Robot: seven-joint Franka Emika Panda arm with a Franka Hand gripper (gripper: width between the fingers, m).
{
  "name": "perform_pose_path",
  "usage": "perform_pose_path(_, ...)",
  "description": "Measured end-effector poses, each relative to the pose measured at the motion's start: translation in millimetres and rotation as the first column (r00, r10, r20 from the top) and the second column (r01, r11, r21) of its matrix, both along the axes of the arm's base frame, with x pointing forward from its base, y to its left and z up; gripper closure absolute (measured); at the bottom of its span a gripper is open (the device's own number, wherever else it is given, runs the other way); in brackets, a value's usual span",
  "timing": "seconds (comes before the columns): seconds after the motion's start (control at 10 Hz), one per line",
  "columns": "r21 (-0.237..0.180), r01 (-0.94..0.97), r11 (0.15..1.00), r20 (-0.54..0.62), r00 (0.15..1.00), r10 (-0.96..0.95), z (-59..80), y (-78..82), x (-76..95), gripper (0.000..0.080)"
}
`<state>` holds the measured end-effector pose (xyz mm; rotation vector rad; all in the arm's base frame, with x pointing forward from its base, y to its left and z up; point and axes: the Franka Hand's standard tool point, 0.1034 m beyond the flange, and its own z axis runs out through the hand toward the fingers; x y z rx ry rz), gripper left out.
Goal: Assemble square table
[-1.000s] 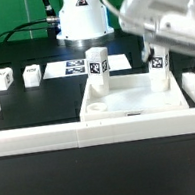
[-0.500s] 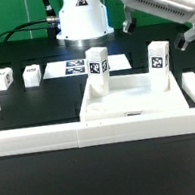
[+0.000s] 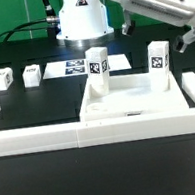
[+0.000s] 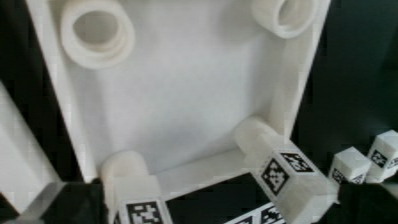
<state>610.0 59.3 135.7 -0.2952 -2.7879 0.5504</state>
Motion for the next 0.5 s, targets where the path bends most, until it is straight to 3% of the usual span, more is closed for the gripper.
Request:
perform_pose_path(0.1, -0.012, 0.025, 1.0, 0.025, 0.999, -0.025, 19.5, -19.6, 1.5, 0.015)
perform_pose_path(0.2, -0.036, 0.06, 0.998, 0.038, 0.998, -0.058, 29.3, -36.3, -3.9, 0.015)
perform_pose_path(0.5, -0.125, 0.278, 0.952, 0.12, 0.957, -0.263, 48.2, -101.1, -35.8, 0.015)
